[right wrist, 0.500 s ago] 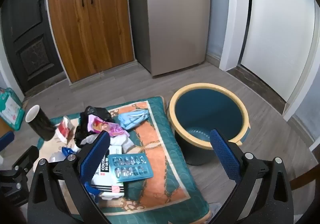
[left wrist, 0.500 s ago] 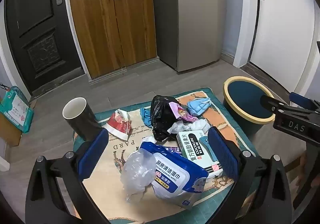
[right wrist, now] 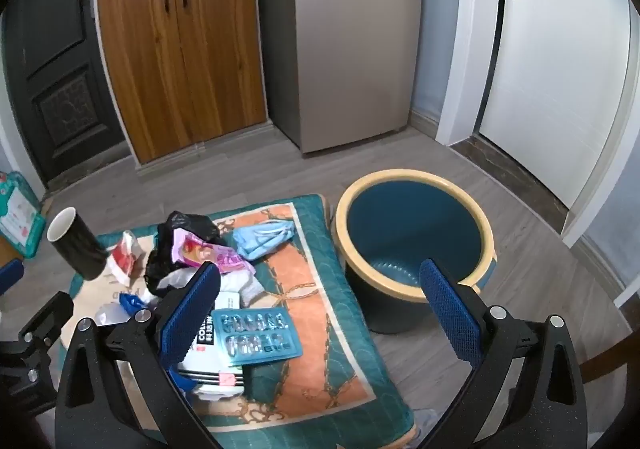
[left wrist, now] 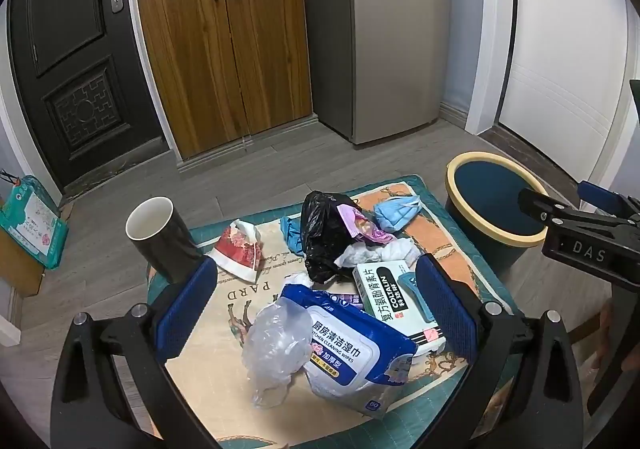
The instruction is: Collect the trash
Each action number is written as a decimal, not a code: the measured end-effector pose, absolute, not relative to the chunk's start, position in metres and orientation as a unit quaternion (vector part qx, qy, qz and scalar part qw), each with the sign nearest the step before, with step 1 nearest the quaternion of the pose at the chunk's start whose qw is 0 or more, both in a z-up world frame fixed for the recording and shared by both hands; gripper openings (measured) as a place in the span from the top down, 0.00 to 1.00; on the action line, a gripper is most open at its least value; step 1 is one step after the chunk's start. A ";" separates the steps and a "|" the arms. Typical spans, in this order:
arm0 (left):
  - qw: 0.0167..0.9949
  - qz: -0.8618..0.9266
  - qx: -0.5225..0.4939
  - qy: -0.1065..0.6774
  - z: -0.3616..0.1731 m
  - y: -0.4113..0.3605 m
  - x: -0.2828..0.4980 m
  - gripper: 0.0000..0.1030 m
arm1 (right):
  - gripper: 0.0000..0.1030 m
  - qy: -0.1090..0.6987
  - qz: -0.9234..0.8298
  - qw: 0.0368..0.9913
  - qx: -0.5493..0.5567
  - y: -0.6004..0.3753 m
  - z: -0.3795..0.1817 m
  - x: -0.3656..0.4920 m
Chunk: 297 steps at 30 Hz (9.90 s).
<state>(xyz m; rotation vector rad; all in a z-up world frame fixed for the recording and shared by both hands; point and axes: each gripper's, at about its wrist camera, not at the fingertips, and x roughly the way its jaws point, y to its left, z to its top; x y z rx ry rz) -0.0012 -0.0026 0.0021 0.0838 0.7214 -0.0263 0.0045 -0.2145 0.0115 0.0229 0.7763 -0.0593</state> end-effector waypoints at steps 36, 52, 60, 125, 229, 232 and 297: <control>0.936 -0.016 0.065 0.345 0.004 -0.005 -0.005 0.06 | 0.04 0.385 -0.032 0.922 0.008 -0.219 0.008 0.002; 0.936 -0.016 0.065 0.346 0.004 -0.004 -0.005 0.06 | 0.04 0.389 -0.032 0.921 0.007 -0.219 0.006 0.002; 0.936 -0.015 0.064 0.346 0.003 -0.004 -0.005 0.06 | 0.04 0.392 -0.031 0.919 0.008 -0.221 0.005 -0.002; 0.885 0.018 0.061 0.461 -0.157 0.087 0.171 0.56 | 0.83 0.550 0.115 0.822 0.092 -0.203 -0.155 0.209; 0.913 -0.228 0.067 0.330 -0.047 -0.188 0.144 0.06 | 0.05 0.416 -0.050 0.892 0.167 -0.422 -0.034 0.142; 0.923 -0.204 0.067 0.320 -0.032 -0.164 0.132 0.06 | 0.05 0.412 -0.040 0.894 0.172 -0.405 -0.027 0.138; 0.909 -0.069 0.083 0.404 -0.096 0.029 0.128 0.06 | 0.90 0.507 0.167 0.839 0.103 -0.156 -0.061 0.157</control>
